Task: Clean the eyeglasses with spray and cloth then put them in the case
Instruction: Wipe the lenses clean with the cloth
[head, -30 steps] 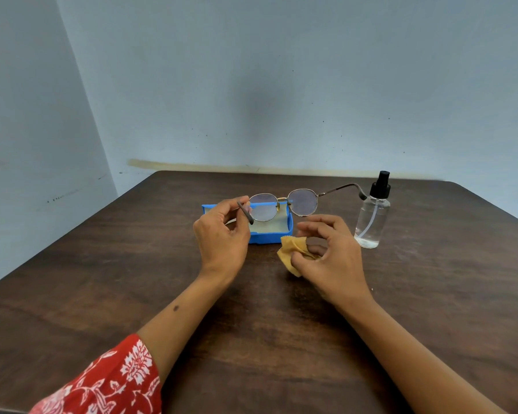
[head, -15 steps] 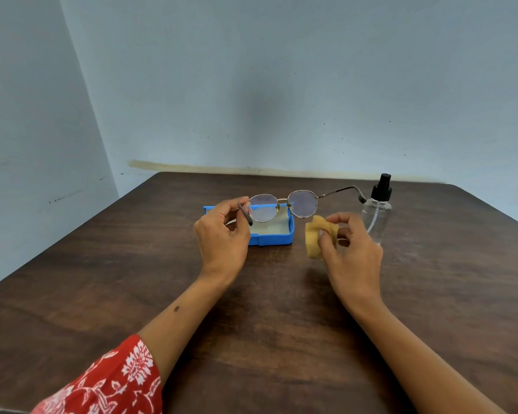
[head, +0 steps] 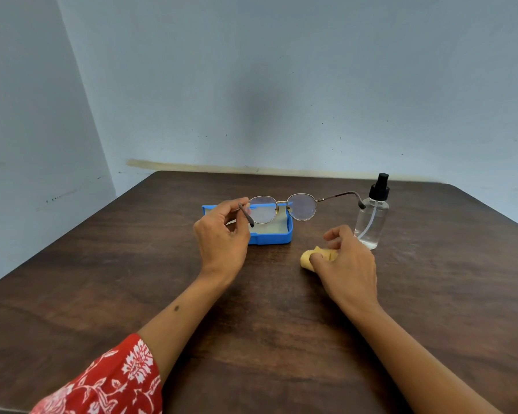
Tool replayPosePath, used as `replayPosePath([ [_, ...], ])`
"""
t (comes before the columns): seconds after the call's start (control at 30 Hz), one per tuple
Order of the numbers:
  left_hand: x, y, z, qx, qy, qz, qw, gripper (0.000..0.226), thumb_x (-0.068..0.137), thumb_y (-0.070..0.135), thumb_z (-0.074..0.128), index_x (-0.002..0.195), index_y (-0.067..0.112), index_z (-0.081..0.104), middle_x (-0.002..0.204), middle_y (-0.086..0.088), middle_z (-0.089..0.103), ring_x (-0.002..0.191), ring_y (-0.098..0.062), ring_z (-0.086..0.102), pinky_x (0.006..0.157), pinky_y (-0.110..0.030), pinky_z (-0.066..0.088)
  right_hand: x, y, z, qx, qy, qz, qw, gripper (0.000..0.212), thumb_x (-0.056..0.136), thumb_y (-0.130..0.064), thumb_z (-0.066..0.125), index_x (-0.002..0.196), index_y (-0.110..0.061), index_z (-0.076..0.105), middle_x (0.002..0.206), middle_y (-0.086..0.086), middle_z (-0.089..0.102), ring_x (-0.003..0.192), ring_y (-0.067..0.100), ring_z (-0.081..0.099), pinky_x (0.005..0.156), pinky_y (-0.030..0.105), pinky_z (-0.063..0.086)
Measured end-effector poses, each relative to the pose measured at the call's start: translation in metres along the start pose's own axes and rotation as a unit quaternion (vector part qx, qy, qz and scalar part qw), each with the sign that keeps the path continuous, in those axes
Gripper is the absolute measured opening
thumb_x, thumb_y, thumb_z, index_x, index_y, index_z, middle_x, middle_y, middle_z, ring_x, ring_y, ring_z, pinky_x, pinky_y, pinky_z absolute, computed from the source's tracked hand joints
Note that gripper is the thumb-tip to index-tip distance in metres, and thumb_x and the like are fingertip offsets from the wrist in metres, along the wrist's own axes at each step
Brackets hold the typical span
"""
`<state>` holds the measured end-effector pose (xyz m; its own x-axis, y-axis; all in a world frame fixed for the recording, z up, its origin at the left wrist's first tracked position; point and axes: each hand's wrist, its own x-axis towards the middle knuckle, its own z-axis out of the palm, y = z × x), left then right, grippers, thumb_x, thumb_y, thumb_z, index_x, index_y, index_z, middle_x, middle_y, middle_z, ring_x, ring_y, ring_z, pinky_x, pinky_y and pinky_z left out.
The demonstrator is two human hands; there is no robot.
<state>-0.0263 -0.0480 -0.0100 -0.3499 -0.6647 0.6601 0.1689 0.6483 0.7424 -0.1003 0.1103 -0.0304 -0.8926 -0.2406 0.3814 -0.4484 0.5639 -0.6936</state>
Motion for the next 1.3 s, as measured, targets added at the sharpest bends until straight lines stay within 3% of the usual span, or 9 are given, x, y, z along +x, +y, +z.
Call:
replayPosePath([
  [0.07,0.0,0.0,0.0,0.0,0.0,0.001,1.0,0.02,0.088,0.005,0.061,0.106,0.012,0.067,0.088,0.007,0.066,0.087,-0.012,0.068,0.072,-0.018,0.056,0.0,0.0,-0.001,-0.007,0.007,-0.021,1.0,0.024,0.074,-0.021,0.068,0.096,-0.023,0.06,0.101,-0.004,0.046,0.097,0.011,0.039,0.072,0.027,0.033],
  [0.17,0.0,-0.001,0.0,0.003,0.001,-0.002,1.0,0.02,0.088,0.005,0.061,0.106,0.012,0.067,0.086,0.009,0.065,0.086,-0.01,0.068,0.069,-0.012,0.054,0.0,-0.002,-0.002,-0.053,0.012,-0.072,0.996,0.006,0.074,-0.026,0.069,0.08,-0.023,0.069,0.095,-0.008,0.048,0.096,0.01,0.042,0.078,0.027,0.035],
  [0.33,0.0,-0.001,0.0,0.008,0.001,0.002,1.0,0.021,0.088,0.006,0.061,0.107,0.011,0.066,0.087,0.007,0.065,0.086,-0.01,0.068,0.071,-0.017,0.056,-0.002,-0.001,-0.001,-0.13,-0.027,-0.102,0.986,0.028,0.067,-0.051,0.062,0.08,-0.026,0.066,0.085,-0.01,0.058,0.089,0.012,0.047,0.078,0.025,0.026],
  [0.53,0.0,-0.002,-0.001,0.006,0.001,0.002,1.0,0.021,0.088,0.006,0.061,0.105,0.015,0.066,0.086,0.01,0.065,0.084,-0.01,0.068,0.069,-0.013,0.055,-0.001,-0.002,-0.002,-0.12,-0.031,-0.106,0.987,0.016,0.077,-0.034,0.061,0.087,-0.023,0.059,0.086,-0.009,0.06,0.085,0.014,0.053,0.07,0.028,0.038],
  [0.7,0.0,-0.002,0.0,-0.004,-0.001,-0.008,1.0,0.02,0.088,0.004,0.06,0.105,0.012,0.067,0.087,0.006,0.067,0.086,-0.013,0.069,0.072,-0.024,0.057,0.004,-0.001,-0.003,0.097,0.037,-0.047,0.993,0.007,0.085,-0.018,0.06,0.085,-0.024,0.064,0.07,-0.009,0.063,0.065,0.01,0.058,0.062,0.027,0.047],
  [0.87,0.0,-0.001,-0.001,0.002,-0.003,-0.007,1.0,0.02,0.088,0.004,0.06,0.106,0.009,0.067,0.089,0.004,0.067,0.087,-0.015,0.069,0.073,-0.026,0.057,0.008,-0.004,-0.004,0.401,-0.054,0.109,0.908,0.014,0.088,-0.005,0.061,0.098,-0.014,0.061,0.094,0.009,0.068,0.075,0.017,0.067,0.054,0.026,0.056],
  [1.0,-0.001,-0.001,-0.001,0.005,-0.008,-0.011,1.0,0.02,0.088,0.005,0.06,0.107,0.008,0.067,0.088,0.004,0.066,0.087,-0.016,0.069,0.075,-0.029,0.057,0.01,-0.006,-0.007,0.489,-0.063,0.144,0.858,0.024,0.084,0.001,0.065,0.106,-0.003,0.056,0.094,0.011,0.066,0.079,0.018,0.067,0.057,0.023,0.057],
  [1.1,-0.001,0.0,-0.001,0.011,-0.013,-0.009,1.0,0.02,0.088,0.006,0.061,0.107,0.008,0.067,0.089,0.005,0.065,0.088,-0.016,0.069,0.076,-0.03,0.058,0.012,-0.006,-0.007,0.516,-0.066,0.165,0.838,0.007,0.088,0.002,0.057,0.093,-0.003,0.06,0.092,0.009,0.064,0.081,0.018,0.065,0.061,0.026,0.058],
  [1.3,-0.001,0.002,-0.002,0.013,-0.011,-0.01,1.0,0.02,0.088,0.006,0.061,0.106,0.008,0.067,0.089,0.006,0.065,0.087,-0.015,0.069,0.075,-0.03,0.058,0.012,-0.005,-0.005,0.491,-0.074,0.142,0.856,0.01,0.086,-0.001,0.063,0.094,-0.007,0.067,0.082,0.005,0.071,0.073,0.014,0.068,0.061,0.023,0.058],
])
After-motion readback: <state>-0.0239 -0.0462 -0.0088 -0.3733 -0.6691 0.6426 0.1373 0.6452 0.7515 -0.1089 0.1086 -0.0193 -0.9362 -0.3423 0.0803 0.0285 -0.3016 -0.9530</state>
